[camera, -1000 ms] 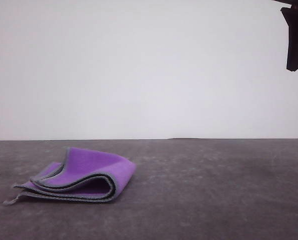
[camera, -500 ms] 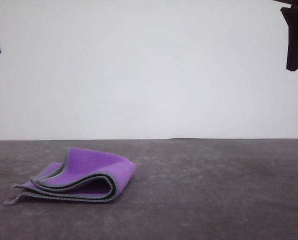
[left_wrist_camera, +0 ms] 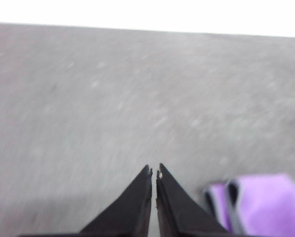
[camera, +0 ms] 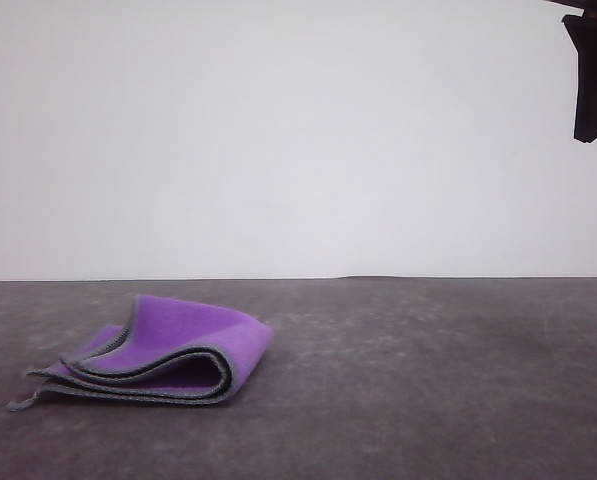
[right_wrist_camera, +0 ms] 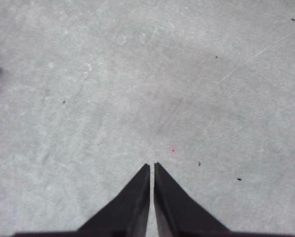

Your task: Fold clothes

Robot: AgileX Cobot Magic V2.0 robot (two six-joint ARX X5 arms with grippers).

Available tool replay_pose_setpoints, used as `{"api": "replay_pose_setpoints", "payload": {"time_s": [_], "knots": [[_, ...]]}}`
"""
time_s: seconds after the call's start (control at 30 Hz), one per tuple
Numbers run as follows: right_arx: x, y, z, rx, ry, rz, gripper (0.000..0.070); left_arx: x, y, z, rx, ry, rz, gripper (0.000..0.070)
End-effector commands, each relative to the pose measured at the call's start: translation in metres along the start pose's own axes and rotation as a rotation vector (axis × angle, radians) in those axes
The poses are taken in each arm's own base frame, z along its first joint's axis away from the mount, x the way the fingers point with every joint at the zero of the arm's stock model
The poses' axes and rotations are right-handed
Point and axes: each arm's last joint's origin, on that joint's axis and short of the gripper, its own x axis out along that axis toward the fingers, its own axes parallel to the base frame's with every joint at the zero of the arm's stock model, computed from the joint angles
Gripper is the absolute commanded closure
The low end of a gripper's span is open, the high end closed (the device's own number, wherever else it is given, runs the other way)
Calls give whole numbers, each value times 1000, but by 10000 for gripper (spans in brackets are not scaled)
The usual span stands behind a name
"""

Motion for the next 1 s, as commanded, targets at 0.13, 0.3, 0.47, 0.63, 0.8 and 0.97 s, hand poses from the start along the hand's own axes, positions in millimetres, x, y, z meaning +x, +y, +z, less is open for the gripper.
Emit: {"api": "replay_pose_setpoints", "payload": {"time_s": [0.13, 0.3, 0.47, 0.63, 0.8, 0.97], "knots": [[-1, 1, 5, -12, -15, 1, 694, -7, 2, -43, -2, -88, 47, 700], [-1, 1, 5, -12, -15, 1, 694, -3, 1, -67, 2, -98, 33, 700], [-1, 1, 5, -12, -15, 1, 694, -1, 0, -76, 1, -103, 36, 700], [-1, 1, 5, -12, -15, 1, 694, 3, 3, -87, -44, -116, 99, 700], [-1, 1, 5, -12, -17, 1, 694, 5, 4, -89, -31, -137, 101, 700], [-1, 1, 5, -12, -17, 1, 694, 6, 4, -91, -28, -149, 120, 700]]}}
